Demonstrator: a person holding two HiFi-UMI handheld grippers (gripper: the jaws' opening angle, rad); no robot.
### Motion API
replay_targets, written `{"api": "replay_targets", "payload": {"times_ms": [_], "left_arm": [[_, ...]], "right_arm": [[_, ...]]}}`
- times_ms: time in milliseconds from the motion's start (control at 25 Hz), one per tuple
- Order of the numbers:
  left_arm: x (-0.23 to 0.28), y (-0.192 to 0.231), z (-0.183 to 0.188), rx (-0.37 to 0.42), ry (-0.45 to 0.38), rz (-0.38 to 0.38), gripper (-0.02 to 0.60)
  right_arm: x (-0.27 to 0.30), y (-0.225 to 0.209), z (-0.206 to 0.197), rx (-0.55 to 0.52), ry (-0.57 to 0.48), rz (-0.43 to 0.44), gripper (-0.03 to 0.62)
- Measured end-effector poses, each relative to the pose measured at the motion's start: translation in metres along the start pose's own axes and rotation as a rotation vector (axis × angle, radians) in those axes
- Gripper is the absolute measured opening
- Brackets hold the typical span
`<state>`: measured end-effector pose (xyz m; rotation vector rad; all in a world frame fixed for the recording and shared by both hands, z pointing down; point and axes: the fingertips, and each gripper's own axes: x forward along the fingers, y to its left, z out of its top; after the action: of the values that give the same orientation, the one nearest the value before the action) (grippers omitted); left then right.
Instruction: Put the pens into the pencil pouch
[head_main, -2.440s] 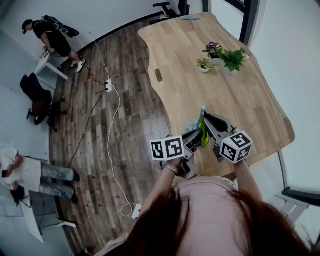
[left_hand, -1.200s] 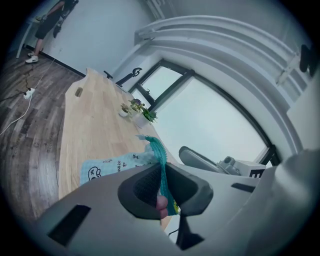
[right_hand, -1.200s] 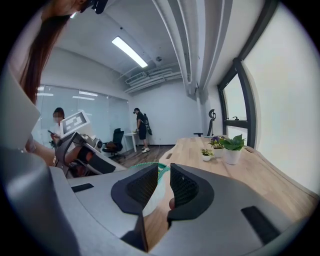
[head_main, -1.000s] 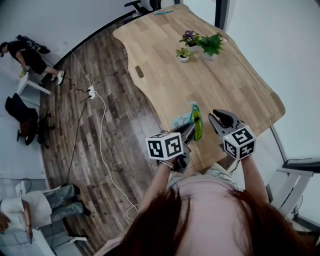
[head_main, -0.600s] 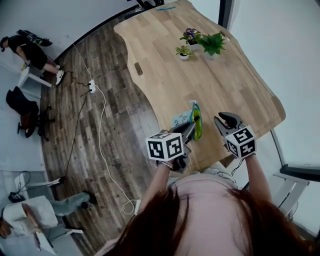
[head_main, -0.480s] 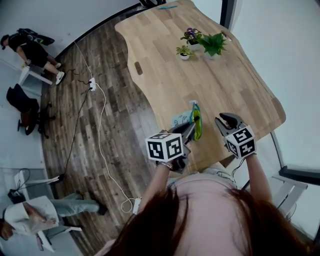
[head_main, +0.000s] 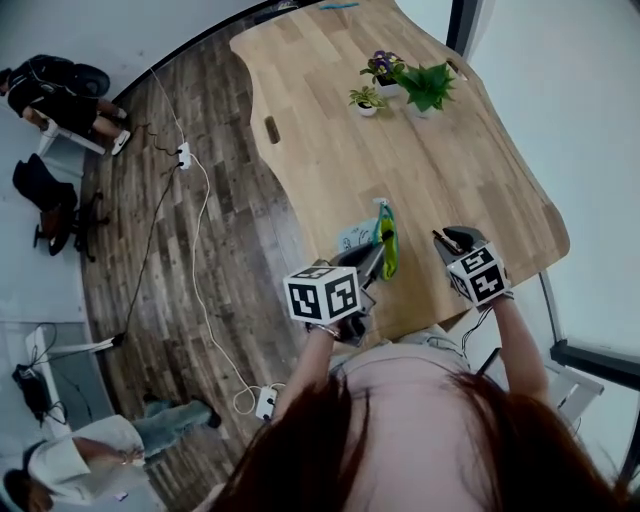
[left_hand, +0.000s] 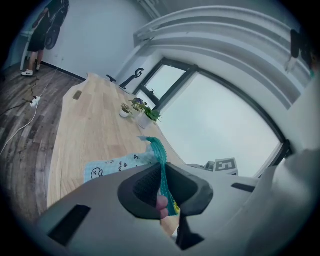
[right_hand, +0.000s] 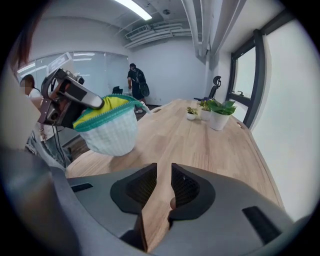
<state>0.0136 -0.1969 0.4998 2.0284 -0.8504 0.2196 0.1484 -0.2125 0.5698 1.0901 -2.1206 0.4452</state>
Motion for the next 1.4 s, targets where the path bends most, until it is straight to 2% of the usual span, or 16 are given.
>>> {"api": "replay_targets", "payload": {"times_ms": [400, 800, 1000, 1120, 1200, 1400], "left_arm": [[0.009, -0.001, -0.001, -0.009, 0.007, 0.021, 0.023], [0.014, -0.001, -0.004, -0.026, 0.024, 0.023, 0.023], [0.014, 0.001, -0.002, -0.034, 0.024, 0.024, 0.023], [0.013, 0.0, -0.001, -0.032, 0.022, 0.017, 0.023], [0.011, 0.001, 0.0, -0.028, 0.023, 0.017, 0.023], [0.009, 0.003, 0.002, -0.036, 0.016, 0.016, 0.023]], "right_arm": [[0.037, -0.011, -0.04, -0.025, 0.183, 0.08, 0.078], [0.063, -0.025, -0.073, -0.029, 0.317, 0.106, 0.08], [0.067, -0.029, -0.071, 0.005, 0.338, 0.108, 0.079], [0.067, -0.03, -0.071, 0.01, 0.343, 0.092, 0.037], [0.067, -0.03, -0.071, 0.021, 0.343, 0.084, 0.034], [0.064, -0.031, -0.06, 0.069, 0.3, 0.063, 0.034]]}}
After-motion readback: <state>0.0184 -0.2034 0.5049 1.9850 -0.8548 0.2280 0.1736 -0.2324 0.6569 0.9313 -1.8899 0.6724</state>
